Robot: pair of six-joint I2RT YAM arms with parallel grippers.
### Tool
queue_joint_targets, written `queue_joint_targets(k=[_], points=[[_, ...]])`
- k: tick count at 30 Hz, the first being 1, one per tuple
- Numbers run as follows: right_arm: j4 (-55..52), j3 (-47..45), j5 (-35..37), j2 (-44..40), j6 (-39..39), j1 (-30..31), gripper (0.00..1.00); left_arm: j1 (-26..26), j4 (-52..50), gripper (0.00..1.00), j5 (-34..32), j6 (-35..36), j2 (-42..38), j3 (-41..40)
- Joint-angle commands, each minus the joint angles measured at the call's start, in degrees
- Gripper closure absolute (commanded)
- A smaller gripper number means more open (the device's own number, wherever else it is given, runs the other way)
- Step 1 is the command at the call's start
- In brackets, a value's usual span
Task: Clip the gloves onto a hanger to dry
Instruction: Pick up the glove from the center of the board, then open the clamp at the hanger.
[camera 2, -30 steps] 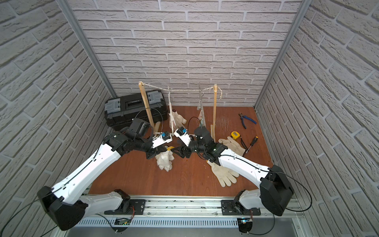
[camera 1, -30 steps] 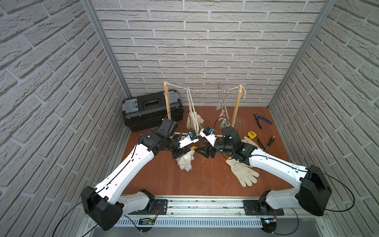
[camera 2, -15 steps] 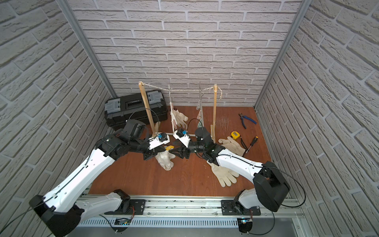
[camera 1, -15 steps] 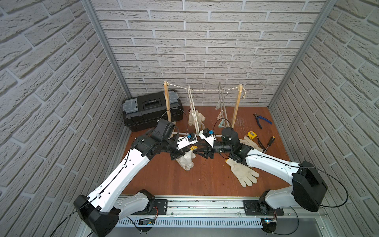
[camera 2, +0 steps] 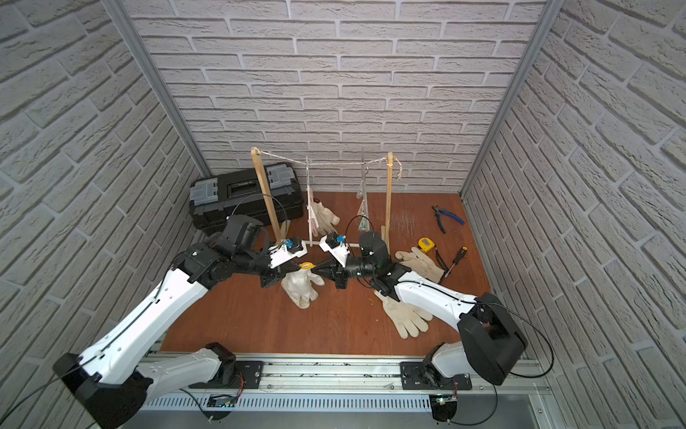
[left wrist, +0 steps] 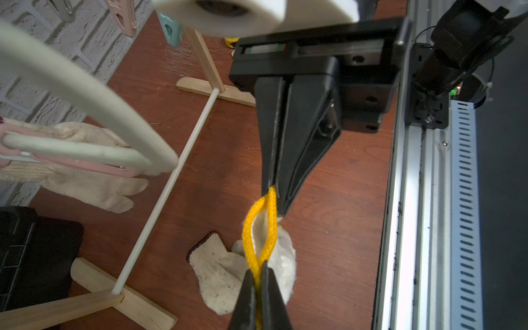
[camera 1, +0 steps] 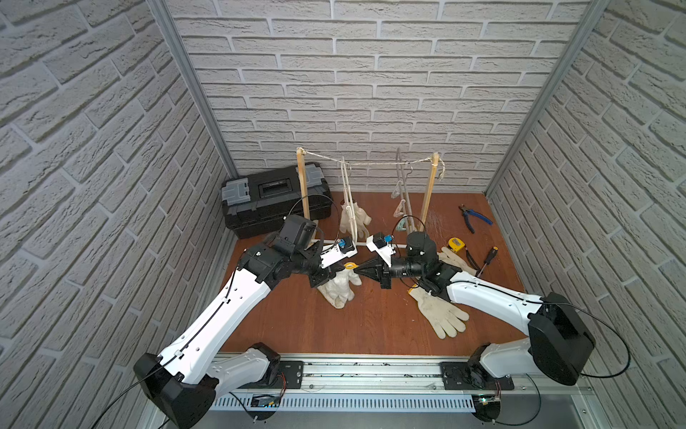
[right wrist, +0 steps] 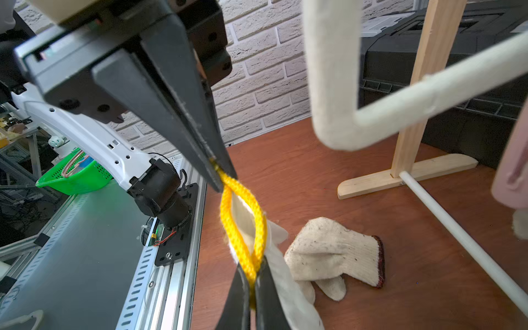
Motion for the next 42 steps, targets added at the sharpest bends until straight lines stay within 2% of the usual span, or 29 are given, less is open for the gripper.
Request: queue_joint_targets(k=[1, 5, 7, 10, 13, 19, 28, 31, 42], points=[[-8.7, 2.0, 3.2, -3.0, -4.1, -0.2, 0.96, 1.1, 4.8, 0.84, -0.9, -1.7, 0.7, -1.3], [-28.2, 9.2, 11.4, -1.6, -11.5, -0.4, 0.97, 4.7, 10.3, 0.74, 2.9, -5.5, 1.2, -2.7], [-33.7, 11.6, 14.1, -1.2, -13.6, -1.0, 0.97, 8.3, 14.0, 0.7, 7.7, -8.4, 1.6, -3.6], [-37.1, 13.9, 16.2, -1.1, -14.8, -2.2, 0.97, 12.4, 18.7, 0.55, 12.9, -11.4, 2.7, -4.7], [-40.6, 17.7, 18.6, 0.3, -15.3, -3.1, 0.97, 15.4, 23.1, 0.53, 14.9, -12.6, 5.2, -5.3], [-48.7, 27.1, 25.0, 5.4, -15.7, -3.9, 0.97, 19.0, 28.7, 0.41, 15.5, -14.3, 13.9, -1.5], [-56.0, 36.2, 32.4, 11.1, -15.8, -4.3, 0.97, 19.6, 35.2, 0.38, 20.8, -19.9, 25.2, 5.1], [-56.5, 37.3, 34.0, 11.7, -14.9, -4.6, 0.97, 19.0, 38.4, 0.36, 23.3, -21.9, 26.7, 5.2], [-56.2, 40.8, 37.5, 13.1, -14.2, -4.7, 0.96, 16.9, 43.1, 0.34, 25.2, -24.7, 32.5, 8.9]])
